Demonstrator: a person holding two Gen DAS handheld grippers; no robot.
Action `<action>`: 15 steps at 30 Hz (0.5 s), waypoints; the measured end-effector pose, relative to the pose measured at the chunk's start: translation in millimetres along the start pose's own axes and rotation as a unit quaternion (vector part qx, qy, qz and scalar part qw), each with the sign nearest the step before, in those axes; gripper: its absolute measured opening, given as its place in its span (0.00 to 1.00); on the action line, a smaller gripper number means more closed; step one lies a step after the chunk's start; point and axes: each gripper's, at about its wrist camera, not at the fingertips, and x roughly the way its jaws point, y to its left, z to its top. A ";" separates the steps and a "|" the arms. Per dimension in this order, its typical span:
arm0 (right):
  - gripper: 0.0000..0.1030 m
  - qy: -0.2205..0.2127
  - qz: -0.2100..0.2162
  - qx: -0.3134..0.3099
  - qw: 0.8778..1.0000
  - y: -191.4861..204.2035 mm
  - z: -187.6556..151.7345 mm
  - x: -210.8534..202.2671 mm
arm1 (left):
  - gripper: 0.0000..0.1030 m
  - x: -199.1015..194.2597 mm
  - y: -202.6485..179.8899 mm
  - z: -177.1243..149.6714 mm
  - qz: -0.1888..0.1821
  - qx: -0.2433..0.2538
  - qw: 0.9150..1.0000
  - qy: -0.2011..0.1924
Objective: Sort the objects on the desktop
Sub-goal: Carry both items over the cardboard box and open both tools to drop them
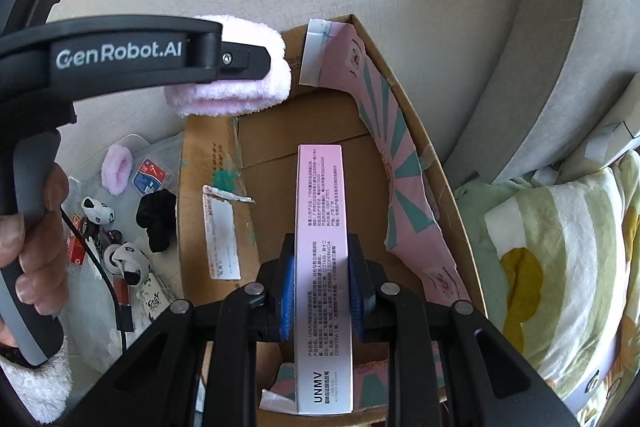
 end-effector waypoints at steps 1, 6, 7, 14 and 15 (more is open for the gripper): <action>0.20 0.000 0.002 0.001 1.000 -0.8 0.9 1.1 | 0.40 1.5 -0.4 1.2 0.002 0.001 1.000 0.001; 0.26 0.013 0.019 0.000 1.000 -3.1 2.2 8.5 | 1.00 6.0 2.8 7.8 0.017 -0.014 1.000 0.010; 0.41 0.012 0.020 0.002 1.000 -3.7 2.0 9.0 | 1.00 3.5 4.3 8.0 0.016 -0.015 1.000 0.005; 1.00 -0.028 0.058 0.037 0.997 -15.6 -2.6 -4.6 | 1.00 -16.3 10.9 11.1 0.007 -0.015 0.999 -0.034; 1.00 -0.031 0.048 0.034 0.998 -15.9 -2.4 -7.0 | 1.00 -17.5 10.9 10.5 0.016 -0.014 0.999 -0.034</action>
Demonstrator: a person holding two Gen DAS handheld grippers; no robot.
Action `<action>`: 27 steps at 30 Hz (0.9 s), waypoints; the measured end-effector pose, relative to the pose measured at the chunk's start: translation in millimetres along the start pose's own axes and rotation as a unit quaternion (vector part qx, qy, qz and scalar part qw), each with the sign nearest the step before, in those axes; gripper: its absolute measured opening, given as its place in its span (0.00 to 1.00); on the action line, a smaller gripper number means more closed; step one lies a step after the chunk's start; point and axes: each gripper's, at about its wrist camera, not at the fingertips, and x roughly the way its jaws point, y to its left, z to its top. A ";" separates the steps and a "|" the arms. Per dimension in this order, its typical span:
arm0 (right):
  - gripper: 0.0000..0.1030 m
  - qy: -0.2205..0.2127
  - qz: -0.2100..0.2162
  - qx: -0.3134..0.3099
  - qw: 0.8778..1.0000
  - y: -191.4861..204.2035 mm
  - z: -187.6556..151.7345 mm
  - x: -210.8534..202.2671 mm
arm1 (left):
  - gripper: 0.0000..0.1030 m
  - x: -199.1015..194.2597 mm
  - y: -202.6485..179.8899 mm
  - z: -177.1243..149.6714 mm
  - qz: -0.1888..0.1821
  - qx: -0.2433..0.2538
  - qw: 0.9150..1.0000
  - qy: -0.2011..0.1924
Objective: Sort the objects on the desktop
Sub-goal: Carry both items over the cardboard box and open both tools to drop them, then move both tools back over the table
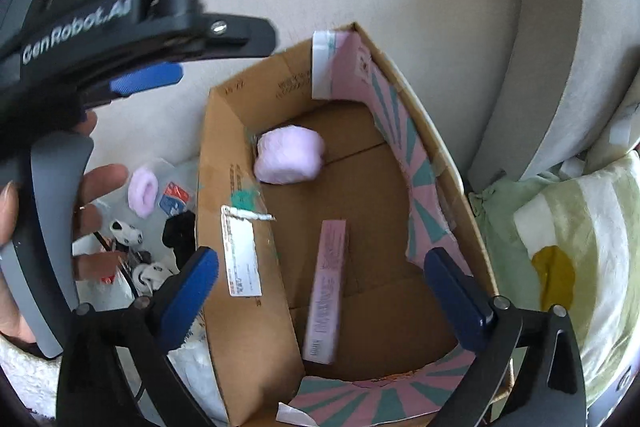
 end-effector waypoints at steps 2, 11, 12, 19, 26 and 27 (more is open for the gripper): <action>1.00 -0.008 -0.015 -0.015 1.000 2.0 0.5 -4.6 | 1.00 -3.9 1.8 0.1 0.008 0.004 1.000 -0.001; 1.00 -0.018 -0.017 -0.028 0.999 11.1 -2.9 -15.1 | 1.00 -40.0 13.5 -10.1 0.001 0.002 1.000 -0.018; 1.00 -0.018 -0.018 -0.030 0.999 12.0 -2.8 -15.8 | 1.00 -44.7 16.4 -11.4 -0.002 0.000 1.000 -0.014; 0.99 -0.051 -0.018 -0.057 0.997 39.2 6.3 -37.0 | 1.00 -76.7 28.6 -27.0 -0.010 -0.005 1.000 -0.023; 0.99 -0.056 -0.005 -0.101 0.993 71.5 9.3 -46.2 | 1.00 -116.2 52.0 -36.2 0.011 -0.024 0.999 -0.048; 0.99 -0.052 -0.001 -0.108 0.993 75.2 9.1 -46.7 | 1.00 -123.8 60.2 -37.1 0.025 -0.032 0.998 -0.050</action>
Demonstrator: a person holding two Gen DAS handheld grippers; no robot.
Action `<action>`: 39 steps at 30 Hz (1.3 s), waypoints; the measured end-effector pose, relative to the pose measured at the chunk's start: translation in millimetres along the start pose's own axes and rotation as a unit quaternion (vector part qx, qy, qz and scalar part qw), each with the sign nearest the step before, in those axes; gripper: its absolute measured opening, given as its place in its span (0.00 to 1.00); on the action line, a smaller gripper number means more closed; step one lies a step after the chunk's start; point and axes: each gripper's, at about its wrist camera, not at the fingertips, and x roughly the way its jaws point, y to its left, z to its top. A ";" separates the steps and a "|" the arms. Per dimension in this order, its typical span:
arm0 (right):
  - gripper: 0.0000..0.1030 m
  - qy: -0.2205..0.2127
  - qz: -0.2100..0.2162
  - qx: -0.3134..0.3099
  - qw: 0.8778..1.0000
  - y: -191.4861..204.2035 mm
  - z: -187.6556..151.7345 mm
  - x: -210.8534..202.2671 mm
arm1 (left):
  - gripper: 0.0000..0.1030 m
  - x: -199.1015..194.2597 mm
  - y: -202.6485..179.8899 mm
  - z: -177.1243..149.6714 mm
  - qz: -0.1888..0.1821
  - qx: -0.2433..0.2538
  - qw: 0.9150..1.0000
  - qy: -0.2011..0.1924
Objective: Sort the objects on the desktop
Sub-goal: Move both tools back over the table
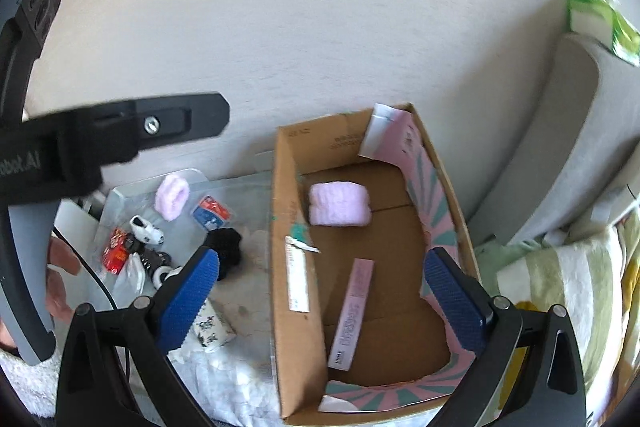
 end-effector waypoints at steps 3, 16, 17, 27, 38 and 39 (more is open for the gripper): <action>1.00 0.009 0.007 -0.026 1.000 14.6 3.9 -1.9 | 1.00 -18.2 24.5 -0.1 0.024 -0.019 0.999 -0.009; 1.00 -0.001 0.049 -0.092 0.995 72.9 39.7 -4.1 | 1.00 -100.3 129.3 -12.7 0.134 -0.058 0.987 -0.068; 1.00 -0.001 0.048 -0.099 0.994 76.9 42.2 -2.6 | 1.00 -104.3 137.5 -16.6 0.136 -0.064 0.986 -0.069; 1.00 0.041 0.069 -0.202 0.976 132.5 50.3 47.5 | 1.00 -82.3 204.7 -89.9 0.155 -0.149 0.976 0.010; 0.99 0.132 0.093 -0.304 0.939 166.0 45.3 133.1 | 1.00 -17.3 191.4 -177.3 0.171 0.003 0.984 0.043; 1.00 0.141 0.091 -0.312 0.935 166.7 44.5 142.2 | 1.00 -8.0 190.0 -186.3 0.168 0.018 0.984 0.049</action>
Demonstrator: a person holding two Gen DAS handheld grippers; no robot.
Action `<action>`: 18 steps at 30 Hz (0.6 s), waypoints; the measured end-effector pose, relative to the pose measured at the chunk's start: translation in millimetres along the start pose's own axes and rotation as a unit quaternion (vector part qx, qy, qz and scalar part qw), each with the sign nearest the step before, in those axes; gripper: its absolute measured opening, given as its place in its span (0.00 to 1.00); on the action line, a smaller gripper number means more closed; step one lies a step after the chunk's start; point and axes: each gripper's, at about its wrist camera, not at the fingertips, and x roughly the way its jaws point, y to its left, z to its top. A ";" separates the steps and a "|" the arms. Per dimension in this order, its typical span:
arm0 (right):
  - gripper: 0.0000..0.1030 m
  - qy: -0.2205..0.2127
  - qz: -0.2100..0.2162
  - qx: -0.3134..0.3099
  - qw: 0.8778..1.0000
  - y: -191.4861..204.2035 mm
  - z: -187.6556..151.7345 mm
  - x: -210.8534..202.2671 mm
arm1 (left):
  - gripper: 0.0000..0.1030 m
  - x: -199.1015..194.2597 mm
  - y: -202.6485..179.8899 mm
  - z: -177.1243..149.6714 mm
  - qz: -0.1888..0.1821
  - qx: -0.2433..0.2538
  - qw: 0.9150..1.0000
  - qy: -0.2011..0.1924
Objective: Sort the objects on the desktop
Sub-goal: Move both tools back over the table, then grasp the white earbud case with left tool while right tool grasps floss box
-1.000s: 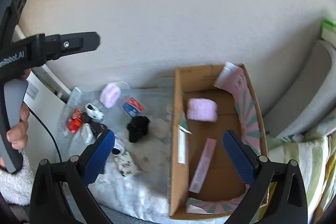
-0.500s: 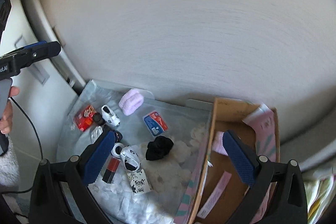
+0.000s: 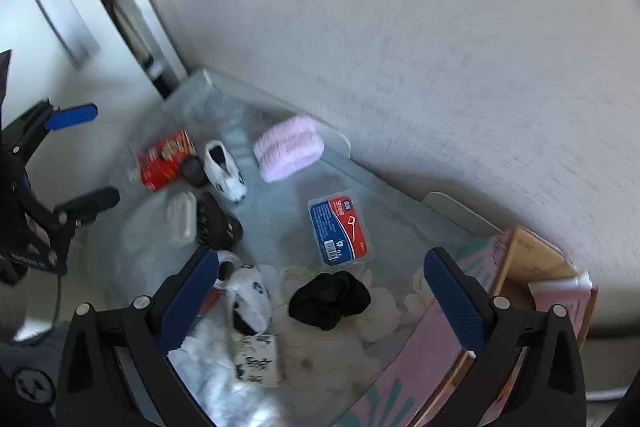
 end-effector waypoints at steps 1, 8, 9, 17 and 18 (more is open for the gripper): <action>1.00 0.009 0.001 -0.005 1.000 -1.6 1.0 6.8 | 1.00 5.6 -2.1 -3.7 -0.002 0.007 1.000 0.002; 0.99 0.077 -0.010 -0.046 0.996 -9.2 4.3 65.4 | 0.98 52.5 -16.6 -27.6 -0.033 0.029 0.999 0.027; 0.99 0.083 -0.011 -0.050 0.995 -10.1 4.4 72.0 | 0.98 58.1 -16.9 -29.8 -0.035 0.030 0.998 0.031; 0.99 0.108 0.001 -0.059 0.992 -17.4 4.9 103.2 | 0.91 75.6 -19.0 -36.9 -0.064 0.043 0.996 0.036; 0.99 0.109 0.002 -0.058 0.992 -18.1 4.6 105.3 | 0.91 76.1 -19.7 -36.6 -0.068 0.043 0.996 0.035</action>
